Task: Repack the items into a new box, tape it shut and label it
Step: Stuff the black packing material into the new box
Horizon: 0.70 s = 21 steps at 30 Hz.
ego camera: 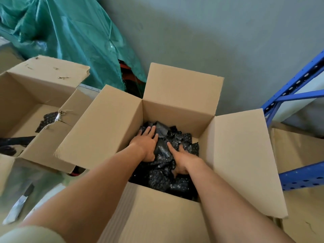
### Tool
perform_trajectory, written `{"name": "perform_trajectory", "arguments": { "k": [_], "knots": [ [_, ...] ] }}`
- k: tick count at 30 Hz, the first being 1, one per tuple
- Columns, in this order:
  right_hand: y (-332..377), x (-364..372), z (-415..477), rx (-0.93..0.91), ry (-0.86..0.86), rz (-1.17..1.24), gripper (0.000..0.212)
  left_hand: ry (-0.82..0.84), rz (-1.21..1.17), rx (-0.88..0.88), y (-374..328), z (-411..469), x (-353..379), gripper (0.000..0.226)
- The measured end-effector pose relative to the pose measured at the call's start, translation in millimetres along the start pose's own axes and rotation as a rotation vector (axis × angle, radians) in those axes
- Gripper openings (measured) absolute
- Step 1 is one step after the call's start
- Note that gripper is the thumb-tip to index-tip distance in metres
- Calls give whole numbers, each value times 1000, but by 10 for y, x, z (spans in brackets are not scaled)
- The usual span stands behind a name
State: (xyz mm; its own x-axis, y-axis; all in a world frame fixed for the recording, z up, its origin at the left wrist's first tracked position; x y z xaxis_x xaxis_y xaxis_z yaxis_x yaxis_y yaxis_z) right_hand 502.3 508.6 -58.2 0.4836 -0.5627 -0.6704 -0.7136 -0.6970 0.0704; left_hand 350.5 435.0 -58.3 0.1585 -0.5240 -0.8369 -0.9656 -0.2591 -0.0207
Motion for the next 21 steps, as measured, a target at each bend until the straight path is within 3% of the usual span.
{"name": "perform_trajectory", "arguments": {
  "k": [2, 6, 8, 12, 17, 21],
  "knots": [
    [-45, -1, 21, 16, 0, 37, 132, -11, -68, 37, -12, 4, 27, 92],
    [-76, -6, -34, 62, 77, 45, 138, 130, -116, -41, -18, 5, 119, 85],
    [-92, -90, -128, 71, 74, 70, 137, 106, -104, -59, -31, -16, 62, 88],
    [-75, -348, -415, 22, -69, 137, 132, -57, -121, -48, -25, -200, -235, 83],
    [6, -672, -1103, 36, -320, 216, 86, -351, -205, -8, 58, -650, -758, 39],
    [72, -776, -1825, 86, -472, 262, 69, -537, -343, 29, 127, -1145, -1002, 36]
  ]
}}
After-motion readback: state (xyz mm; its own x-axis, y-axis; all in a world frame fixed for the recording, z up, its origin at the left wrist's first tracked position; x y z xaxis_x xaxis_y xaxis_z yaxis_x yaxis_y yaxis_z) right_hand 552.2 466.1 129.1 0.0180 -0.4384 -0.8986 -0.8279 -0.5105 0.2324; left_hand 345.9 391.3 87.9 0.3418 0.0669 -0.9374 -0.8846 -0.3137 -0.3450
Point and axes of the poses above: each hand's wrist, its own z-axis towards the middle knuckle, its own x-axis out of the palm, y = z × x, the point moved 2 cm from there along z, towards the middle knuckle, and after that the axes turned 2 degrees about -z, right-handed, at the moved point
